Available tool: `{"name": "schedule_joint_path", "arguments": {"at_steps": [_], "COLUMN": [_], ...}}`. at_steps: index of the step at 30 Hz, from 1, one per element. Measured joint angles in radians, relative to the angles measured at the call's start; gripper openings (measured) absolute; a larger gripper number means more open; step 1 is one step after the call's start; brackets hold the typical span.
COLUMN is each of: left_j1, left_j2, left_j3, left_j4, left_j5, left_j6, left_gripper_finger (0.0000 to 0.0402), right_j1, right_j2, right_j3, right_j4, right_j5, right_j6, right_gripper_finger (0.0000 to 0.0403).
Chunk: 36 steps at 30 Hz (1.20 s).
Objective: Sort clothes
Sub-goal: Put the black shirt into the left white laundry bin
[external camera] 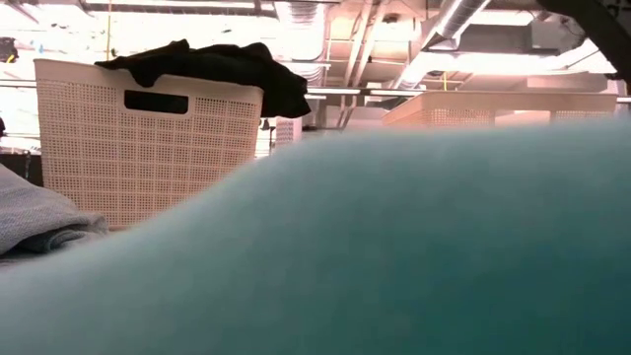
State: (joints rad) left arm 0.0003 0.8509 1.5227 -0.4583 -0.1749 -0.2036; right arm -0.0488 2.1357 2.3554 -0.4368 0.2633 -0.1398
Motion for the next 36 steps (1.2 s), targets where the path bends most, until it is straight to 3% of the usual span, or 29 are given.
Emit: {"name": "schedule_joint_path", "arguments": {"at_steps": [5, 8, 12, 17, 20, 23, 36], "left_j1": [0.0, 0.0, 0.0, 0.0, 0.0, 0.0, 0.0], "left_j2": [0.0, 0.0, 0.0, 0.0, 0.0, 0.0, 0.0], "left_j3": [0.0, 0.0, 0.0, 0.0, 0.0, 0.0, 0.0], "left_j4": [0.0, 0.0, 0.0, 0.0, 0.0, 0.0, -0.002], "left_j5": [0.003, 0.003, 0.003, 0.003, 0.003, 0.003, 0.003], "left_j6": [-0.003, -0.002, -0.003, -0.003, -0.003, -0.002, -0.029], "left_gripper_finger": [0.018, 0.018, 0.018, 0.018, 0.018, 0.018, 0.018], "right_j1": [-0.005, -0.029, -0.03, -0.015, -0.025, -0.028, -0.015], "right_j2": [-0.051, -0.058, -0.052, -0.054, -0.04, -0.015, 0.187], "right_j3": [0.0, 0.0, -0.005, -0.019, -0.019, -0.021, -0.021], "right_j4": [-0.101, -0.257, -0.419, -0.488, -0.555, -0.552, -0.008], "right_j5": [0.112, 0.12, 0.164, 0.258, 0.261, 0.213, -0.077], "right_j6": [0.064, 0.164, 0.289, 0.424, 0.527, 0.519, 0.449], "right_gripper_finger": [0.0268, 0.0233, 0.0145, 0.0019, 0.0013, 0.001, 0.0001]}}
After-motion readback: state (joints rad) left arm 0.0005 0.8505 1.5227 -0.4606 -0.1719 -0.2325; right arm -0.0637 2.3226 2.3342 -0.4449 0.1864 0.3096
